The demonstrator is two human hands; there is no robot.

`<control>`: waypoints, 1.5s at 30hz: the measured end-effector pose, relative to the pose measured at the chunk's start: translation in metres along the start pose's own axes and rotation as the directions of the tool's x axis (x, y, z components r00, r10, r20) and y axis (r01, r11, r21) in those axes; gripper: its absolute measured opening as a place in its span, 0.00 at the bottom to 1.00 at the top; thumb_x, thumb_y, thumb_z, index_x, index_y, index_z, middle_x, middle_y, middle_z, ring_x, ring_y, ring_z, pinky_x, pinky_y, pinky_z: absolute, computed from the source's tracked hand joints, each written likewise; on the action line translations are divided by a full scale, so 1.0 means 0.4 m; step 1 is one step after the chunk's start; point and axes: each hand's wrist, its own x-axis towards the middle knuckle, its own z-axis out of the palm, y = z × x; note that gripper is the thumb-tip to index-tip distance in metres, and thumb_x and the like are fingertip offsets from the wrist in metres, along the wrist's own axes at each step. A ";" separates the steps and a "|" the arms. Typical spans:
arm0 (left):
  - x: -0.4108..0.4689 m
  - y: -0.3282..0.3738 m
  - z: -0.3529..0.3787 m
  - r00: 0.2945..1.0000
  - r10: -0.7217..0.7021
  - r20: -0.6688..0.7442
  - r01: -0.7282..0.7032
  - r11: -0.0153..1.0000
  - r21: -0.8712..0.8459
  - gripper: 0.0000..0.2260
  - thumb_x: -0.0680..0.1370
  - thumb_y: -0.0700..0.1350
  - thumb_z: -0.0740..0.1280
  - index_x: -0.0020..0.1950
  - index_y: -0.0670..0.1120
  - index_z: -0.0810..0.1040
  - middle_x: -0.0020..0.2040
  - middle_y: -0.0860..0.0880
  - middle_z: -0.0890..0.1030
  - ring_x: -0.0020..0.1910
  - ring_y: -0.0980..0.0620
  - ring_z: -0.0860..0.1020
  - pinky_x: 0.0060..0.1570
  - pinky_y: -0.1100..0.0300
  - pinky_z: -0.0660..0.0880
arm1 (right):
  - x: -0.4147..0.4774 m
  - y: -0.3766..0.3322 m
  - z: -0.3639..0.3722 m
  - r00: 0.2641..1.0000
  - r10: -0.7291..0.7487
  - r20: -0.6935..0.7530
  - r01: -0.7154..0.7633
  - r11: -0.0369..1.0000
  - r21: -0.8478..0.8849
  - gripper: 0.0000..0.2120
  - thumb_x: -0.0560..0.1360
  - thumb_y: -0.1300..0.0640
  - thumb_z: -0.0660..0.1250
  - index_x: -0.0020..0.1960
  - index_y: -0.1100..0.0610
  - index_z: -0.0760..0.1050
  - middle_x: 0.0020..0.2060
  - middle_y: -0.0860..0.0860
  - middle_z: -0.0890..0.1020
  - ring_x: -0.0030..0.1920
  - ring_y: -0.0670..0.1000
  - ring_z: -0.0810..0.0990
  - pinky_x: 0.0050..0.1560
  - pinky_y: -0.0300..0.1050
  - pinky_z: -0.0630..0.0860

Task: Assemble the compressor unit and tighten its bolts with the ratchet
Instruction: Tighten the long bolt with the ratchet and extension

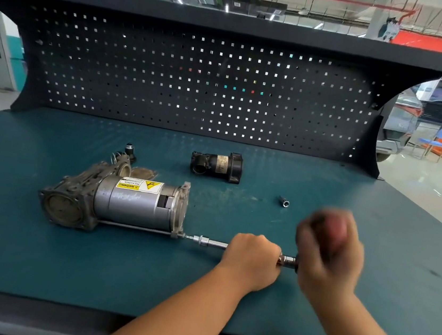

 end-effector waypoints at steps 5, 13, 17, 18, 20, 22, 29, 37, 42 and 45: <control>-0.006 0.005 -0.001 0.999 -0.023 -0.047 0.023 1.000 0.001 0.11 0.78 0.47 0.59 0.51 0.40 0.76 0.48 0.41 0.80 0.47 0.38 0.77 0.37 0.56 0.63 | 0.225 0.150 0.073 0.693 0.709 0.127 -0.720 0.689 0.084 0.15 0.74 0.44 0.66 0.40 0.53 0.67 0.28 0.51 0.68 0.25 0.48 0.66 0.24 0.39 0.64; 0.000 0.009 -0.009 0.999 -0.010 0.036 0.009 0.999 0.046 0.10 0.76 0.45 0.60 0.47 0.42 0.79 0.46 0.41 0.81 0.45 0.37 0.78 0.36 0.56 0.63 | 0.152 0.131 0.037 0.788 0.616 0.002 -0.612 0.783 0.110 0.13 0.71 0.54 0.70 0.37 0.52 0.66 0.30 0.51 0.67 0.28 0.50 0.65 0.29 0.43 0.64; 0.000 0.004 -0.011 0.999 -0.004 0.035 0.003 1.000 0.020 0.09 0.75 0.45 0.59 0.45 0.43 0.78 0.46 0.41 0.81 0.46 0.37 0.78 0.38 0.55 0.64 | -0.032 -0.051 0.012 1.000 0.027 -0.015 -0.027 1.000 -0.009 0.13 0.72 0.51 0.67 0.34 0.51 0.64 0.29 0.49 0.68 0.28 0.46 0.65 0.30 0.36 0.66; 0.003 0.004 -0.012 0.998 -0.001 0.064 -0.002 0.999 0.034 0.09 0.75 0.45 0.59 0.45 0.43 0.78 0.46 0.41 0.81 0.46 0.37 0.79 0.37 0.55 0.65 | -0.076 -0.068 0.009 0.998 -0.063 0.012 0.063 0.998 0.013 0.13 0.75 0.51 0.65 0.35 0.52 0.66 0.30 0.47 0.69 0.28 0.46 0.66 0.30 0.35 0.66; 0.010 0.003 -0.012 0.995 -0.004 0.102 -0.003 0.998 0.064 0.09 0.74 0.45 0.60 0.45 0.44 0.78 0.46 0.41 0.81 0.47 0.38 0.79 0.37 0.56 0.65 | -0.128 -0.063 -0.002 0.985 -0.169 0.030 0.165 0.982 0.094 0.13 0.77 0.53 0.62 0.36 0.56 0.67 0.30 0.47 0.69 0.26 0.48 0.67 0.29 0.36 0.67; 0.012 0.006 -0.010 0.994 -0.008 0.106 0.001 0.998 0.065 0.07 0.74 0.45 0.60 0.43 0.45 0.77 0.46 0.42 0.81 0.47 0.38 0.79 0.37 0.56 0.65 | -0.113 -0.048 -0.008 0.980 -0.197 0.014 0.197 0.980 0.018 0.14 0.78 0.51 0.62 0.37 0.58 0.68 0.30 0.48 0.70 0.26 0.48 0.68 0.29 0.36 0.68; -0.001 0.004 0.006 0.998 -0.060 -0.032 0.061 0.998 0.022 0.11 0.77 0.47 0.60 0.50 0.42 0.76 0.49 0.41 0.80 0.48 0.38 0.78 0.38 0.55 0.62 | 0.199 0.134 0.072 0.671 0.737 0.082 -0.740 0.657 0.146 0.16 0.72 0.49 0.68 0.35 0.51 0.62 0.26 0.49 0.64 0.21 0.46 0.60 0.21 0.36 0.59; 0.003 0.011 -0.010 0.997 -0.064 0.051 0.060 0.995 0.078 0.11 0.77 0.46 0.59 0.47 0.42 0.80 0.46 0.41 0.81 0.45 0.38 0.79 0.36 0.56 0.63 | 0.119 0.130 0.033 0.731 0.682 -0.001 -0.652 0.699 0.292 0.15 0.69 0.51 0.70 0.35 0.53 0.64 0.24 0.48 0.65 0.20 0.44 0.62 0.20 0.34 0.60; 0.003 0.006 -0.014 0.995 -0.043 0.094 0.040 0.998 0.039 0.08 0.76 0.45 0.59 0.43 0.44 0.75 0.44 0.42 0.80 0.44 0.39 0.78 0.35 0.57 0.63 | -0.074 -0.035 0.014 0.990 0.135 -0.043 -0.135 0.991 0.008 0.09 0.69 0.51 0.65 0.35 0.54 0.67 0.28 0.43 0.72 0.27 0.39 0.66 0.30 0.25 0.64; 0.002 0.006 -0.002 0.996 -0.051 0.069 0.048 0.998 0.043 0.08 0.76 0.46 0.60 0.44 0.44 0.77 0.45 0.42 0.81 0.45 0.38 0.78 0.36 0.56 0.63 | -0.019 -0.007 0.021 0.947 0.305 -0.103 -0.298 0.951 0.076 0.15 0.67 0.46 0.65 0.33 0.55 0.63 0.25 0.45 0.66 0.25 0.41 0.62 0.27 0.31 0.62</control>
